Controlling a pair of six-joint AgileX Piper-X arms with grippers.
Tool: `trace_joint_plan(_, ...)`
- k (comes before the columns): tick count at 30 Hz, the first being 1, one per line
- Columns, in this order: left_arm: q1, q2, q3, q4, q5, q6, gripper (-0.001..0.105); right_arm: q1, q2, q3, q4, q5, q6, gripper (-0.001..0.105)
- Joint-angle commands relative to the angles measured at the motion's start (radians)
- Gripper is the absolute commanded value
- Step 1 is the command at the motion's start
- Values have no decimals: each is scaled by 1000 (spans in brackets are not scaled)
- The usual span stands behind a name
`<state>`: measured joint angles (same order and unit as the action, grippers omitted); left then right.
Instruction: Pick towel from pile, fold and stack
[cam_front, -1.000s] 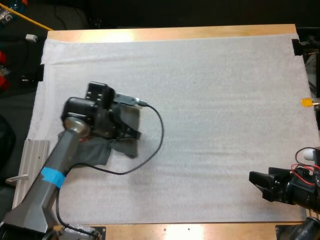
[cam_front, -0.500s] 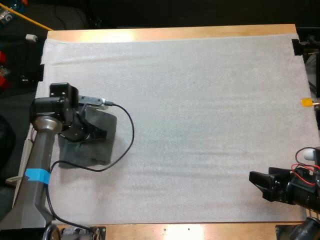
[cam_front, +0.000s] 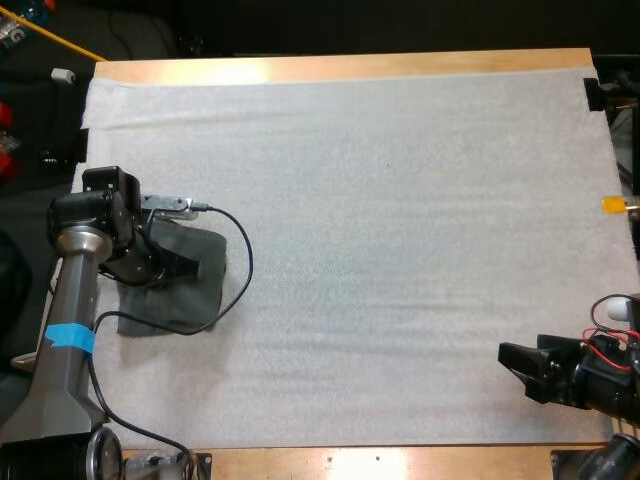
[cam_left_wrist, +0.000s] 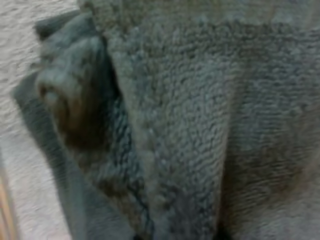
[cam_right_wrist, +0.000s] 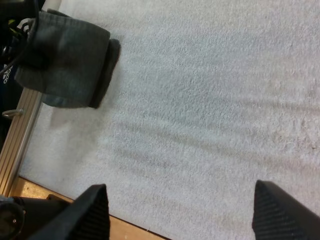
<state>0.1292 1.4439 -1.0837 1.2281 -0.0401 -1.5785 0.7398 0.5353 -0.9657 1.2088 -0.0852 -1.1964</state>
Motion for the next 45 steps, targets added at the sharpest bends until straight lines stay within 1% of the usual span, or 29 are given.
trace_joint_plan(1, -1, -2, -3, -8, -32, -11, 41, 0, -3, -3, -8, 7, -12, 59)
trace_joint_plan(2, -1, -2, -3, -10, -62, -14, 52, 0, -3, -3, -8, 7, -12, 59)
trace_joint_plan(3, -1, -2, -3, -13, -95, -18, 61, 0, -3, -3, -8, 7, -12, 59)
trace_joint_plan(5, -1, -2, -3, -13, -143, -18, 68, 0, -3, -3, -8, 7, -12, 59)
trace_joint_plan(8, -1, -2, -3, -13, -201, -38, 65, 0, -3, -3, -8, 7, -12, 59)
trace_joint_plan(11, -1, -2, -3, -13, -201, -47, 64, 0, -3, -3, -8, 7, -12, 59)
trace_joint_plan(13, -1, -2, -3, -15, -161, -64, 64, 0, -3, -3, -8, 7, -12, 59)
trace_joint_plan(16, -1, -2, -3, -49, -21, -78, 64, 0, -3, -3, -8, 7, -12, 59)
trace_joint_plan(18, -1, -2, -3, -96, 93, -88, 64, 0, -3, -3, -8, 7, -12, 59)
trace_joint_plan(20, -1, -2, -3, -134, 136, -103, 64, 0, -3, -3, -8, 7, -12, 59)
trace_joint_plan(24, -1, -2, -3, -213, 151, -128, 64, 0, -3, -3, -8, 7, -12, 59)
trace_joint_plan(30, -1, 4, -3, -289, 150, -129, 64, 0, -3, -3, -8, 23, -12, 59)
trace_joint_plan(35, -1, 69, -3, -287, 154, -129, 64, 0, -3, -3, -8, 30, -12, 59)
trace_joint_plan(39, -1, 159, -3, -286, 218, -134, 64, 0, -3, -3, -8, 30, -12, 59)
trace_joint_plan(45, -1, 277, -3, -270, 226, -143, 64, 0, -3, -3, -8, 30, -12, 59)
